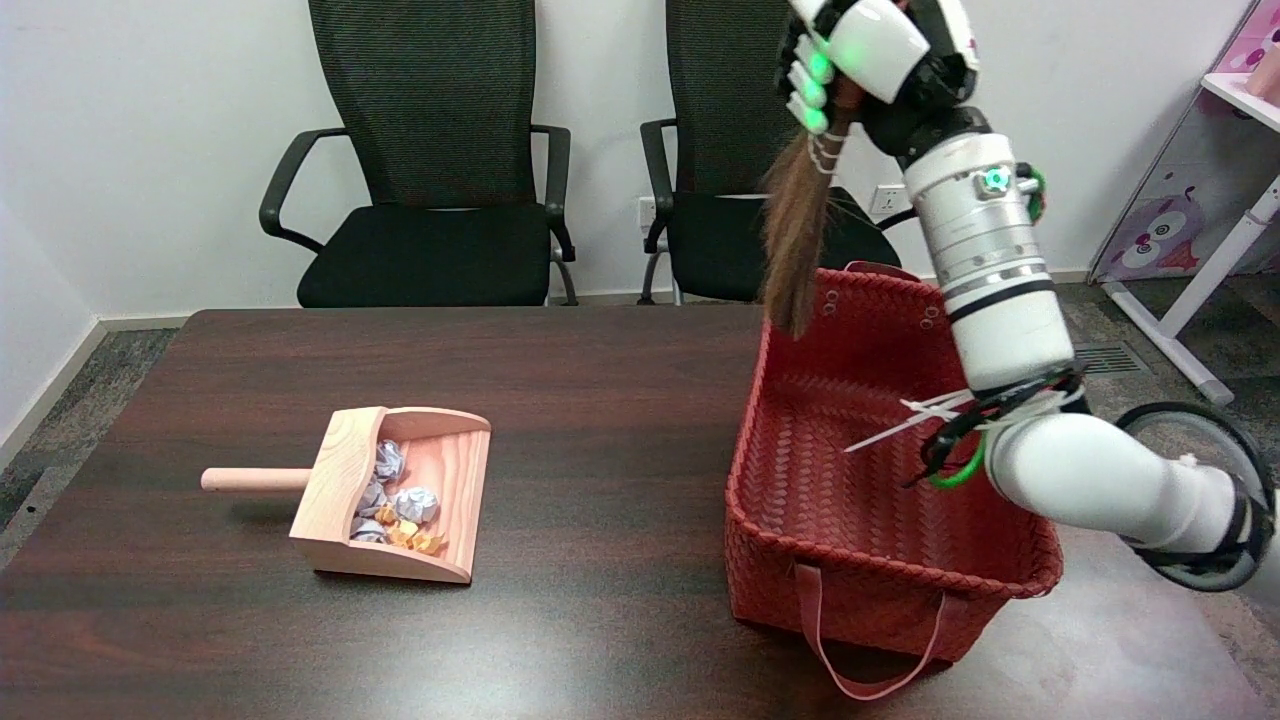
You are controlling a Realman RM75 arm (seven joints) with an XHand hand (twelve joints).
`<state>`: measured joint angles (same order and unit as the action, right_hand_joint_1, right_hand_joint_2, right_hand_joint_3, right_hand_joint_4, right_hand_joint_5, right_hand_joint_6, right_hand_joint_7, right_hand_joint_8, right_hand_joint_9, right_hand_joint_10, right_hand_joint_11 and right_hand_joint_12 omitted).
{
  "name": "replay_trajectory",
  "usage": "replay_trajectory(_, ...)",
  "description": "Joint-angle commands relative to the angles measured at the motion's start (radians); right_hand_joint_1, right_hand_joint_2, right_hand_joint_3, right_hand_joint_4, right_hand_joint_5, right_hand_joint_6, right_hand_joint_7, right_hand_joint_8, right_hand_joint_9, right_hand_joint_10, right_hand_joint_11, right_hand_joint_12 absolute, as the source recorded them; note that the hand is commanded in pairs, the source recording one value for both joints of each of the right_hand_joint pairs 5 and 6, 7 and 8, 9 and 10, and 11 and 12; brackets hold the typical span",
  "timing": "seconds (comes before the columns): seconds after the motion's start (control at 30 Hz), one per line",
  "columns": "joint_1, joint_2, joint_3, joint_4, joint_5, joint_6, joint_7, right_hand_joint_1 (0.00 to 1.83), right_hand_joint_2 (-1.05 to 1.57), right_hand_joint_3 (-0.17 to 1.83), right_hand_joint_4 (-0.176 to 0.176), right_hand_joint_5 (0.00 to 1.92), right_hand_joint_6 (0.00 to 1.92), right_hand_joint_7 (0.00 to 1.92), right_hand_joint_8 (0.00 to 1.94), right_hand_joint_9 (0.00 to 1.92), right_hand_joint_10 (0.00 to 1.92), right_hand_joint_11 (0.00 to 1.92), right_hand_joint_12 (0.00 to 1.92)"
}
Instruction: Place the broom in the basket.
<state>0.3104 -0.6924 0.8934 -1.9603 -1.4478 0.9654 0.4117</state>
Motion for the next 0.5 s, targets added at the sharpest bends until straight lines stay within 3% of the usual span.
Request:
replay_trajectory(0.03, -0.212, 0.092, -0.003, -0.039, 0.006, 0.207, 0.062, 1.02, 1.57, 1.78, 0.058, 1.92, 1.92, 1.92, 1.92, 1.92, 1.92, 1.92, 1.92)
replay_trajectory(0.23, -0.260, 0.086, -0.037, -0.034, 0.014, 0.214, 0.054, 1.00, 1.57, 1.83, 0.063, 1.92, 1.92, 1.92, 1.92, 1.92, 1.92, 1.92, 1.92)
replay_trajectory(0.27, -0.264, 0.084, -0.045, -0.032, 0.018, 0.215, 0.052, 0.98, 1.57, 1.83, 0.097, 1.92, 1.92, 1.92, 1.92, 1.92, 1.92, 1.92, 1.92)
replay_trajectory(0.3, -0.264, 0.083, -0.050, -0.030, 0.022, 0.216, 0.051, 0.96, 1.57, 1.83, 0.160, 1.92, 1.92, 1.92, 1.92, 1.92, 1.92, 1.92, 1.92)
replay_trajectory(0.5, -0.259, 0.080, -0.101, -0.002, 0.044, 0.208, 0.047, 0.94, 1.57, 1.83, 0.176, 1.92, 1.92, 1.92, 1.92, 1.92, 1.92, 1.92, 1.92)
